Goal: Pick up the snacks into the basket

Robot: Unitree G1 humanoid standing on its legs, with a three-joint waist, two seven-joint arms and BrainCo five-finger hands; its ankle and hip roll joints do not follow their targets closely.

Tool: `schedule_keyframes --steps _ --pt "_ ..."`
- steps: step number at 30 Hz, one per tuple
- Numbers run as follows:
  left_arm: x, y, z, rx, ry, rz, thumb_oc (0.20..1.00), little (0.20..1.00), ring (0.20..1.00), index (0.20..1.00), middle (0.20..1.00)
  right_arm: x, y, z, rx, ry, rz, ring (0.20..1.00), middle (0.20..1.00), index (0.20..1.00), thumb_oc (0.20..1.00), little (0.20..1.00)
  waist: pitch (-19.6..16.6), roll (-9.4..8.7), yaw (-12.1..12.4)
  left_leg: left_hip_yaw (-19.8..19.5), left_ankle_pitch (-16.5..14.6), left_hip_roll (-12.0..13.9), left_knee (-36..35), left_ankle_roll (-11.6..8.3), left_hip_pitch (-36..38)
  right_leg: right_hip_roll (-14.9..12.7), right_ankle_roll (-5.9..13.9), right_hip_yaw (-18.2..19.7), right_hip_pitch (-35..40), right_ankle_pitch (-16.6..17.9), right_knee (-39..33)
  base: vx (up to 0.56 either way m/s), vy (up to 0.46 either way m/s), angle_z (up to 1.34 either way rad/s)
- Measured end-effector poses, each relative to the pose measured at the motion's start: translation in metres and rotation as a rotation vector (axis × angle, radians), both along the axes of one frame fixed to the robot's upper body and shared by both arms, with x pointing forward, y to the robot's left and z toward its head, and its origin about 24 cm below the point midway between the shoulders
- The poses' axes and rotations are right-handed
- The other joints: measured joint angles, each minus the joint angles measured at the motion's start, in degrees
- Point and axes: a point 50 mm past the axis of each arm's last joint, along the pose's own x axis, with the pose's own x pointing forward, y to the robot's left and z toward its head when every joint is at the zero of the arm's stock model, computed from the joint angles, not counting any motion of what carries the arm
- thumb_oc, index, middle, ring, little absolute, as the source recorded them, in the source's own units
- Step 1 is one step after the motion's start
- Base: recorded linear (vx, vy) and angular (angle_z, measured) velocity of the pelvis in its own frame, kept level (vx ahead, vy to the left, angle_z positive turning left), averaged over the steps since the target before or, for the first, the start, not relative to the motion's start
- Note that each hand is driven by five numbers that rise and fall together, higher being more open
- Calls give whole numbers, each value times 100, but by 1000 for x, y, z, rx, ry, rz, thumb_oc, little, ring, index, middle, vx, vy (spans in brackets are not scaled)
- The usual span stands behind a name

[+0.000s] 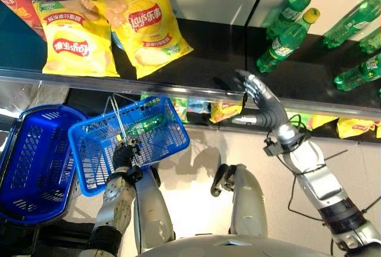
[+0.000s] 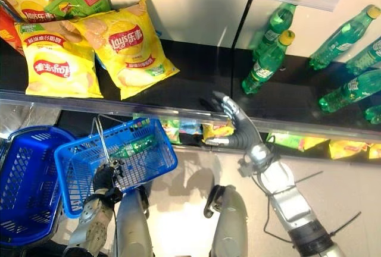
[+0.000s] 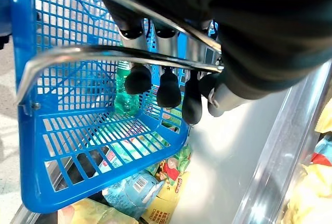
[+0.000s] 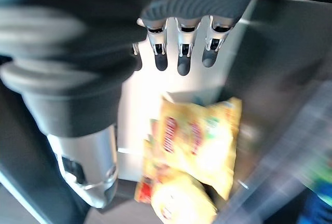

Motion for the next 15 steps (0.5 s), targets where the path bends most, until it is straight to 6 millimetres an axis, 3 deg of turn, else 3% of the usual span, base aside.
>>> schedule_keyframes --steps 1,3,10,12,15 --pt "2 -2 0 -5 -1 -9 200 200 200 200 200 15 0 14 -27 -51 -48 1000 1000 1000 1000 1000 -4 1 43 2 22 -8 -25 11 -4 -15 6 -13 5 10 -10 13 -23 7" --pt "3 -3 3 -4 -15 -28 200 200 200 200 200 26 1 26 -33 -101 -97 1000 1000 1000 1000 1000 -6 2 197 4 71 -18 -92 -28 -4 -18 10 -49 21 13 -49 7 -25 7" --pt "5 -7 6 6 -24 -79 200 200 200 200 200 83 5 44 -115 -34 -248 1000 1000 1000 1000 1000 0 40 496 -18 148 -72 -223 -41 -21 -45 14 -151 57 19 -135 -8 -17 6" --pt "7 -10 6 5 -17 -99 200 200 200 200 200 108 8 66 -146 -14 -313 1000 1000 1000 1000 1000 4 46 556 -42 191 -89 -280 -61 -13 -58 13 -183 72 20 -160 -16 -19 8" --pt "8 -13 8 3 -22 -125 200 200 200 200 200 123 11 90 -139 -12 -358 1000 1000 1000 1000 1000 21 72 682 -88 212 -111 -323 -60 -8 -62 15 -244 126 21 -201 -13 -12 9"
